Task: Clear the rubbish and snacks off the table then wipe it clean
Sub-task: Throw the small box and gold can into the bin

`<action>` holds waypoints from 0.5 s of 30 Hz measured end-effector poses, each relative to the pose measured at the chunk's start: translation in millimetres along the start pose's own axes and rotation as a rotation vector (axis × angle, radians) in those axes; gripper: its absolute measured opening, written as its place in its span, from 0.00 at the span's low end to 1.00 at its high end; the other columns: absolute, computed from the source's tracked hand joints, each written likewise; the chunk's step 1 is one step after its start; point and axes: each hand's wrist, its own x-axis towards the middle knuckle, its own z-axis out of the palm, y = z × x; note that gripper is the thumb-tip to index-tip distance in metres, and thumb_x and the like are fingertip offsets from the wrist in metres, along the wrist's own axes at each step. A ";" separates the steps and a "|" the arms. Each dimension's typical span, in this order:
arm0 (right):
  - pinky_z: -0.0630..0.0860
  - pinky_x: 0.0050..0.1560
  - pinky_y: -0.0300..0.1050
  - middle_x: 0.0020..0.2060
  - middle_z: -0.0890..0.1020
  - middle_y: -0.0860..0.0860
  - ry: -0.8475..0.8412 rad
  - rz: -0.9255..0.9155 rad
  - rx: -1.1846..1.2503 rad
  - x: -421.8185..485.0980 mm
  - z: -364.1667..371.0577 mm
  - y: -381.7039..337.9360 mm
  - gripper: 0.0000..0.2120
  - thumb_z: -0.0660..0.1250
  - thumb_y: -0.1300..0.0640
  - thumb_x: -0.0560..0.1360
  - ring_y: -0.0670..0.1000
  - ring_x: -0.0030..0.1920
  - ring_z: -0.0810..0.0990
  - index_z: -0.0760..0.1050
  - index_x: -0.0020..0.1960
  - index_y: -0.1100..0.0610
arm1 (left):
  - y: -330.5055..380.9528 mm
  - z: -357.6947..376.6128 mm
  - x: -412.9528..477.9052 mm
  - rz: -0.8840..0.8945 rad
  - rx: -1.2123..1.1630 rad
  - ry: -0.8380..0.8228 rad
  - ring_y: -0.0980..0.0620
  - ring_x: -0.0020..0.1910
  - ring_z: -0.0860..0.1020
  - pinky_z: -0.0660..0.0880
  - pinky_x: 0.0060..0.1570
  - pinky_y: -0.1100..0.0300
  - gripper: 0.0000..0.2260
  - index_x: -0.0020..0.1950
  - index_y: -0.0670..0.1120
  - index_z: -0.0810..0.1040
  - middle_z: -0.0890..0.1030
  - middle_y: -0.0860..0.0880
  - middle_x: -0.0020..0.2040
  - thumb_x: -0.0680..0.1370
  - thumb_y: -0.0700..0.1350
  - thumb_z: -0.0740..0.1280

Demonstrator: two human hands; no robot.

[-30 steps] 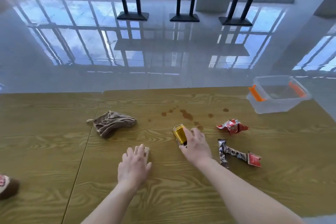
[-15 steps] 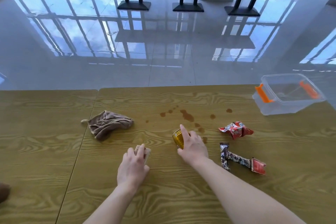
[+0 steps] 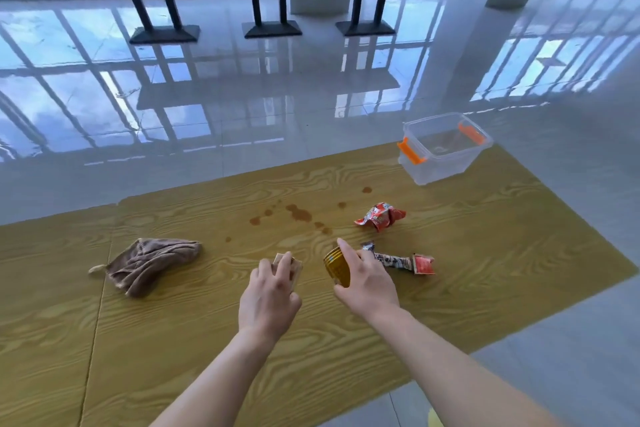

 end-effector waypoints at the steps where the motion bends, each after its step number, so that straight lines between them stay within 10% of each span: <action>1: 0.75 0.58 0.51 0.64 0.70 0.53 0.022 0.020 0.004 -8.4 -4.9 8.7 0.41 0.69 0.47 0.73 0.55 0.63 0.71 0.49 0.77 0.39 | 10.8 2.4 -1.7 0.033 0.001 -0.007 0.45 0.55 0.72 0.76 0.45 0.53 0.32 0.74 0.54 0.62 0.71 0.45 0.58 0.70 0.47 0.66; 15: 0.75 0.50 0.49 0.61 0.72 0.52 0.254 0.336 0.089 -145.2 -63.8 186.5 0.42 0.72 0.44 0.72 0.54 0.57 0.75 0.49 0.77 0.40 | 201.9 74.0 -60.8 0.426 0.013 -0.120 0.44 0.56 0.73 0.75 0.44 0.53 0.34 0.74 0.54 0.61 0.71 0.46 0.57 0.70 0.48 0.69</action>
